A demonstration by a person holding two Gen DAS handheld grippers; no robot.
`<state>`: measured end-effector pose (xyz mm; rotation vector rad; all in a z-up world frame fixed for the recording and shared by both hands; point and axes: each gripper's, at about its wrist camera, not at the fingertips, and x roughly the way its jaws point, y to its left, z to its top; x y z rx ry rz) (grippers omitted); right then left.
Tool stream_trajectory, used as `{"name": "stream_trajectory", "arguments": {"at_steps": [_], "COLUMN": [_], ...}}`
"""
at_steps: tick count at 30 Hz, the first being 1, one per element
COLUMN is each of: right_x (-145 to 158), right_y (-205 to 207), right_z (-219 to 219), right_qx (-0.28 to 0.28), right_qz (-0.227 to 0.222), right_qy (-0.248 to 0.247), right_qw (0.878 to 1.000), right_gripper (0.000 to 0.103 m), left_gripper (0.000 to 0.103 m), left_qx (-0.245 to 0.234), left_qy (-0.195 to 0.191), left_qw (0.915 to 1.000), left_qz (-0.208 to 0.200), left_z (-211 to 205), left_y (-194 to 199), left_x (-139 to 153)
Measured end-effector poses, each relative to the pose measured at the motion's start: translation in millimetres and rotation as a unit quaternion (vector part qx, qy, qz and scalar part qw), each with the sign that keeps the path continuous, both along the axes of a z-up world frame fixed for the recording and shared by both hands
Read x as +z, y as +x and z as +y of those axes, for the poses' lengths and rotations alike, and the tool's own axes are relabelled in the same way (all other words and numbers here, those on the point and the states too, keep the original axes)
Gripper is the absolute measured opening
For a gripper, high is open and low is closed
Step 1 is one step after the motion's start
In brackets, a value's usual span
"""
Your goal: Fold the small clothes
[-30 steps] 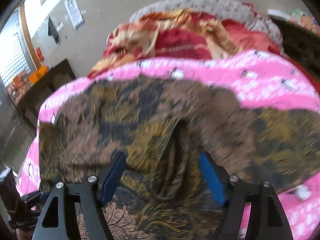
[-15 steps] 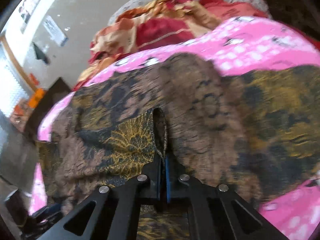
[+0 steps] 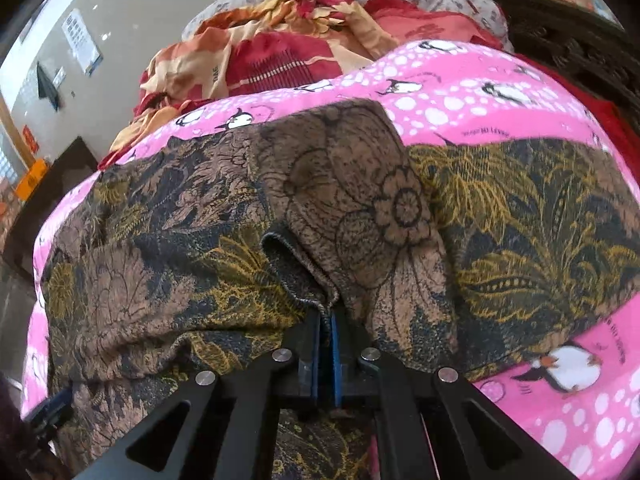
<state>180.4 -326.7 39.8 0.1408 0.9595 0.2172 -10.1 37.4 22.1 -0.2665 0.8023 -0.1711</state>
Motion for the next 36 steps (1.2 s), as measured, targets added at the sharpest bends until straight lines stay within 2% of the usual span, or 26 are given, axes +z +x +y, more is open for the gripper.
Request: {"name": "stream_trajectory", "arguments": {"at_steps": [2,4,6,8,9,11,12,13,14,15,17,19,20,22,23,24,25,26,28,31,33,35,36], "right_x": [9.8,31.0,50.4,56.7,53.1,37.1,17.4,2.6,-10.7,-8.4,7.4,24.2,34.0,39.5,34.5,26.4,12.2,3.7,7.7,31.1,33.8,12.2,-7.0], "right_y": [-0.1,-13.7,-31.7,-41.6,-42.9,-36.5,-28.5,-21.9,-16.9,-17.2,-16.2,-12.9,-8.0,4.4,14.4,20.7,29.4,34.4,30.9,2.7,-18.6,-27.2,-26.1], "right_z": [5.0,7.4,10.2,17.9,25.3,34.6,33.8,31.0,23.7,15.2,12.7,13.7,14.2,19.5,23.4,28.6,34.5,37.1,35.7,45.6,60.1,73.0,79.0], "right_qx": [0.007,0.011,0.014,0.035,0.062,0.077,0.068,0.057,0.050,0.042,0.039,0.036,0.034,0.037,0.033,0.028,0.023,0.024,0.019,0.050,0.088,0.117,0.129], "right_qz": [-0.002,-0.040,-0.087,-0.107,-0.102,-0.077,-0.045,-0.012,0.020,0.015,0.010,-0.022,-0.039,-0.049,-0.039,-0.023,0.004,0.015,0.008,-0.044,-0.063,-0.033,0.004], "right_qy": [-0.022,-0.037,-0.037,-0.016,0.005,0.003,-0.016,-0.031,-0.022,0.006,0.001,0.000,0.018,0.037,0.032,0.014,-0.016,-0.022,-0.017,-0.031,-0.039,-0.090,-0.124], "right_qw": [1.000,0.998,0.995,0.994,0.993,0.994,0.997,0.998,0.998,0.999,0.999,0.999,0.998,0.997,0.998,0.999,1.000,0.999,1.000,0.997,0.993,0.988,0.984], "right_gripper": [0.002,0.005,0.011,0.015,0.016,0.017,0.017,0.017,0.017,0.017,0.017,0.019,0.019,0.022,0.029,0.031,0.031,0.031,0.031,0.033,0.046,0.049,0.050], "left_gripper": [0.043,0.044,0.044,0.044,0.044,0.044,0.043,0.043,0.043,0.043,0.043,0.045,0.045,0.045,0.045,0.045,0.046,0.046,0.046,0.046,0.046,0.046,0.046], "left_qx": [0.015,0.032,0.038,0.048,0.060,0.076,0.070,0.062,0.058,0.061,0.083,0.097,0.100,0.107,0.111,0.111,0.106,0.097,0.094,0.097,0.096,0.086,0.078], "left_qy": [0.006,-0.009,-0.021,-0.014,0.001,0.027,0.028,0.033,0.034,0.035,0.037,0.029,0.030,0.047,0.059,0.064,0.070,0.086,0.097,0.068,0.050,0.049,0.055], "left_qw": [0.9994,0.9985,0.9979,0.9984,0.9982,0.9955,0.9959,0.9972,0.9972,0.9970,0.9959,0.9947,0.9944,0.9929,0.9910,0.9891,0.9896,0.9899,0.9893,0.9928,0.9941,0.9950,0.9952], "left_qz": [-0.029,-0.044,-0.047,-0.026,-0.008,0.049,0.050,0.026,0.031,0.033,0.005,-0.018,-0.014,0.019,0.044,0.073,0.067,0.057,0.055,0.017,0.005,0.016,0.023], "left_z": [5.6,13.6,15.9,14.2,13.0,14.7,16.4,16.4,17.6,18.5,23.0,29.6,31.6,33.4,35.2,38.7,39.4,37.6,36.1,35.3,30.3,19.9,12.3], "left_y": [0.1,13.5,35.8,62.5,71.2,84.3,84.2,79.5,79.5,79.4,79.3,93.9,107.1,135.8,146.6,155.7,155.1,152.6,145.4,112.6,90.3,80.8,79.1], "left_x": [17.8,35.0,43.5,34.7,26.0,-5.1,-13.1,-12.5,-9.6,-4.3,15.1,32.6,34.9,25.2,14.6,-0.7,-2.1,1.2,10.3,27.0,29.2,22.6,17.0]}}
